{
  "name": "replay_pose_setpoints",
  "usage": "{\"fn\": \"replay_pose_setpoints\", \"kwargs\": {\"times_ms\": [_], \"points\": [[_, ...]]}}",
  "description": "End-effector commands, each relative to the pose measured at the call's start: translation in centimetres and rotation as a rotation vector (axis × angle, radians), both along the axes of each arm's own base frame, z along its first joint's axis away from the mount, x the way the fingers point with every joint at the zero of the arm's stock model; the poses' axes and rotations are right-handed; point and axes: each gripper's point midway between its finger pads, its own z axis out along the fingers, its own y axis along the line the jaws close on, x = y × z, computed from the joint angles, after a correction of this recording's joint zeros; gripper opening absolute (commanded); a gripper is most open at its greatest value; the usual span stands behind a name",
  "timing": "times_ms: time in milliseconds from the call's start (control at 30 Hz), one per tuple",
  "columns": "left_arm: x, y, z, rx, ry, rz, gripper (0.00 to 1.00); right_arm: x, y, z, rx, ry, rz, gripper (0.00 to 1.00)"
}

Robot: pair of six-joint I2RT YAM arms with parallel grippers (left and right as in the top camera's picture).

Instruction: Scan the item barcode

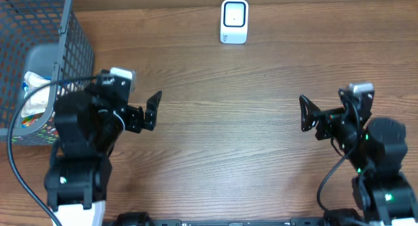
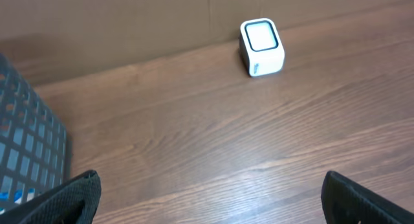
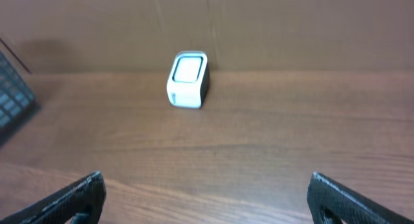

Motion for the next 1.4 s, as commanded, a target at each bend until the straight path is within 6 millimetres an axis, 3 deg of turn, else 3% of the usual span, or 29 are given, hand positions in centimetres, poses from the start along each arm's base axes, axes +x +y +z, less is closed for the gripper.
{"fn": "replay_pose_setpoints", "kwargs": {"times_ms": [0,267,400,500,667,833,967,1100,1267,1367], "points": [[0.5,0.0,3.2,-0.011,-0.010,-0.010,1.00,0.7,0.4,2.4,-0.045,0.005,0.030,1.00],[1.5,-1.3,5.5,-0.068,0.156,-0.074,1.00,2.1,0.5,2.9,-0.065,0.200,0.033,1.00],[2.0,-1.4,4.9,-0.077,0.204,-0.079,1.00,2.6,1.4,2.1,-0.008,0.243,0.057,1.00],[2.5,-1.6,4.6,-0.095,0.215,-0.087,1.00,2.5,3.5,2.1,0.054,0.259,0.170,1.00],[3.4,-1.1,4.8,-0.069,0.189,-0.067,1.00,3.7,4.0,1.9,0.065,0.248,0.191,1.00],[4.4,4.0,6.9,0.015,0.157,0.221,1.00,4.9,4.2,1.0,0.069,0.264,0.188,1.00],[4.5,10.7,9.2,0.066,0.131,0.569,1.00,5.5,4.3,-0.1,0.069,0.299,0.187,1.00],[3.8,16.6,10.6,0.044,0.115,0.800,1.00,5.7,4.3,-1.0,0.068,0.328,0.185,1.00],[1.8,24.8,9.6,-0.117,0.105,1.110,1.00,5.6,4.3,-1.6,0.067,0.354,0.184,1.00],[1.6,27.6,7.6,-0.184,0.150,1.153,1.00,5.5,4.3,-1.8,0.067,0.362,0.184,1.00]]}}
